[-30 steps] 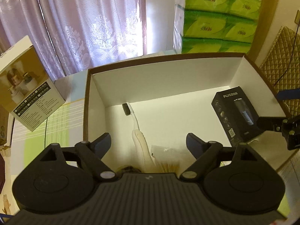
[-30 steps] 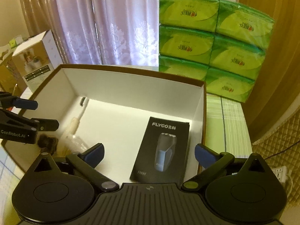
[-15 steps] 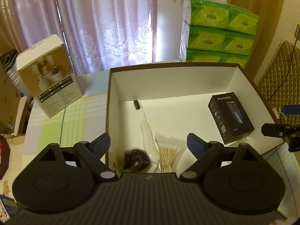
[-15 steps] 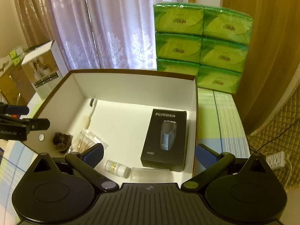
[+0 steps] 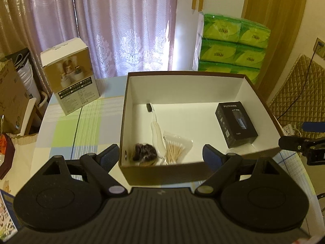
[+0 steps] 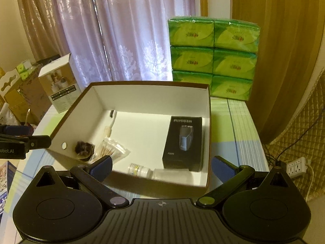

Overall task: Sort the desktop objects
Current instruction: 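Withdraw both tools from the box toward the remaining items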

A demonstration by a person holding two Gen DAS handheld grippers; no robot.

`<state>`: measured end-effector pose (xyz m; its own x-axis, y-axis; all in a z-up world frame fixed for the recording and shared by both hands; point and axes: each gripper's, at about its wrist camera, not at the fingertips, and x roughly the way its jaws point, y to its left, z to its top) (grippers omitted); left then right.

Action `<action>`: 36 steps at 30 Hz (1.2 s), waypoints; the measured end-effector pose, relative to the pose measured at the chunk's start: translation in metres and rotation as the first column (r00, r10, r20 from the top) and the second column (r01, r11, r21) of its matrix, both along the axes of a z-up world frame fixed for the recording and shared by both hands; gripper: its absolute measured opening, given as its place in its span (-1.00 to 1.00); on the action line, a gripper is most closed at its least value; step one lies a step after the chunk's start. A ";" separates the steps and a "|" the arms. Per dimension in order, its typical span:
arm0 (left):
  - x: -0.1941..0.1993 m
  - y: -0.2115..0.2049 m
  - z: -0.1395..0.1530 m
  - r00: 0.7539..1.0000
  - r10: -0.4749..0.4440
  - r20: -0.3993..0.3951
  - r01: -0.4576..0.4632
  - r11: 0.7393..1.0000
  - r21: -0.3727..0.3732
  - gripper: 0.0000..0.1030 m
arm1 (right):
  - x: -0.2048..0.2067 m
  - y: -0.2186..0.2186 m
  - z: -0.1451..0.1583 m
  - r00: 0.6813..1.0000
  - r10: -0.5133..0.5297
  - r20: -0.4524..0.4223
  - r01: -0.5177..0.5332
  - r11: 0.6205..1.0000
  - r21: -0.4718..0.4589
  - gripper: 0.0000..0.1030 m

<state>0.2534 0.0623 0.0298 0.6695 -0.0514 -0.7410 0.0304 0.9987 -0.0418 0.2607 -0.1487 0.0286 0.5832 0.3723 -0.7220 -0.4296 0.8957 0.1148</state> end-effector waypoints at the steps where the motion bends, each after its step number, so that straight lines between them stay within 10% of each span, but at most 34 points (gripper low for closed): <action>1: -0.006 -0.001 0.002 1.000 0.000 0.000 0.000 1.000 0.001 0.68 | -0.005 -0.001 0.001 1.000 0.004 0.000 -0.004 1.000 0.005 0.96; 36: -0.148 -0.021 0.007 1.000 -0.017 -0.021 0.016 1.000 -0.008 0.68 | -0.137 -0.016 0.006 0.994 0.106 -0.008 -0.106 0.994 0.026 0.96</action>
